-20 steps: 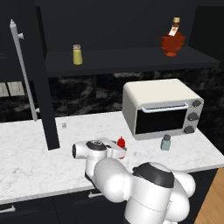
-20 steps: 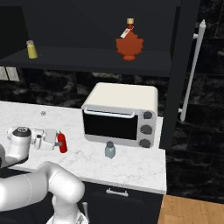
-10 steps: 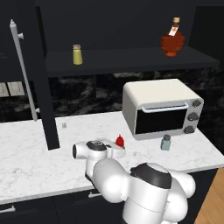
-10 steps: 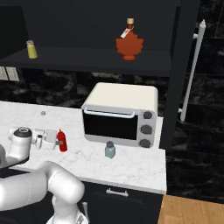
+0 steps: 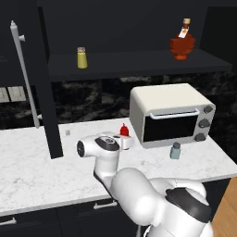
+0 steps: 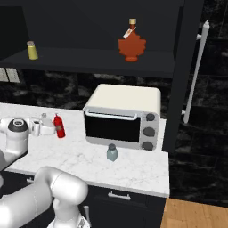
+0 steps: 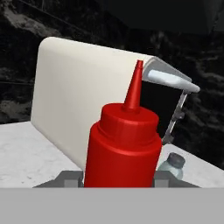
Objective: Put the shaker and condiment bottle from the counter next to their counterparts in the cabinet.
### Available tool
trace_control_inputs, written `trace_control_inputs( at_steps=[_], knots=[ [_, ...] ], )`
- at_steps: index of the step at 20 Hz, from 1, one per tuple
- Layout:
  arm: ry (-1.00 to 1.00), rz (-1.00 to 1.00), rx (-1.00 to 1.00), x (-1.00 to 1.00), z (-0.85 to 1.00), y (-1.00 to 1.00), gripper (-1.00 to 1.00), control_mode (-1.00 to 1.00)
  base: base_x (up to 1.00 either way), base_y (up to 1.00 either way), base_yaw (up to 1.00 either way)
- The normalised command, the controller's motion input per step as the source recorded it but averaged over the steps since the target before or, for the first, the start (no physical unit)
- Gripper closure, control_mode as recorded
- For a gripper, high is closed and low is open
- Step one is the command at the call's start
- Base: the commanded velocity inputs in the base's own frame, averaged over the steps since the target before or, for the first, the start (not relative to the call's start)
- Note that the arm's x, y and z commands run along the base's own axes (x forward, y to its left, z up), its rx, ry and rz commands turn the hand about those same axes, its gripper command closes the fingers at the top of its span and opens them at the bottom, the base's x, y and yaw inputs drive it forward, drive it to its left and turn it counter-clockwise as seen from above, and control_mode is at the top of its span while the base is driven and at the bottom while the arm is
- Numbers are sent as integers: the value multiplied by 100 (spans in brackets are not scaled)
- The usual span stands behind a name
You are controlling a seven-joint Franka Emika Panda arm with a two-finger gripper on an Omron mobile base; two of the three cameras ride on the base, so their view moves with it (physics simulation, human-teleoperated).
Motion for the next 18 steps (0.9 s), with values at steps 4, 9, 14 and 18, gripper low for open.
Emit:
trace_control_inputs(
  at_steps=[4, 9, 14, 18],
  knots=[
    [13, 6, 3, -16, 100, -19, 100, -100, 0, 0, 0],
    [14, 3, 4, -8, 100, -24, 100, -100, 0, 0, 0],
    [15, 0, 4, 0, 100, -17, 100, -100, 0, 0, 0],
    [10, 0, 1, 0, 100, -14, 100, -100, 0, 0, 0]
  ],
)
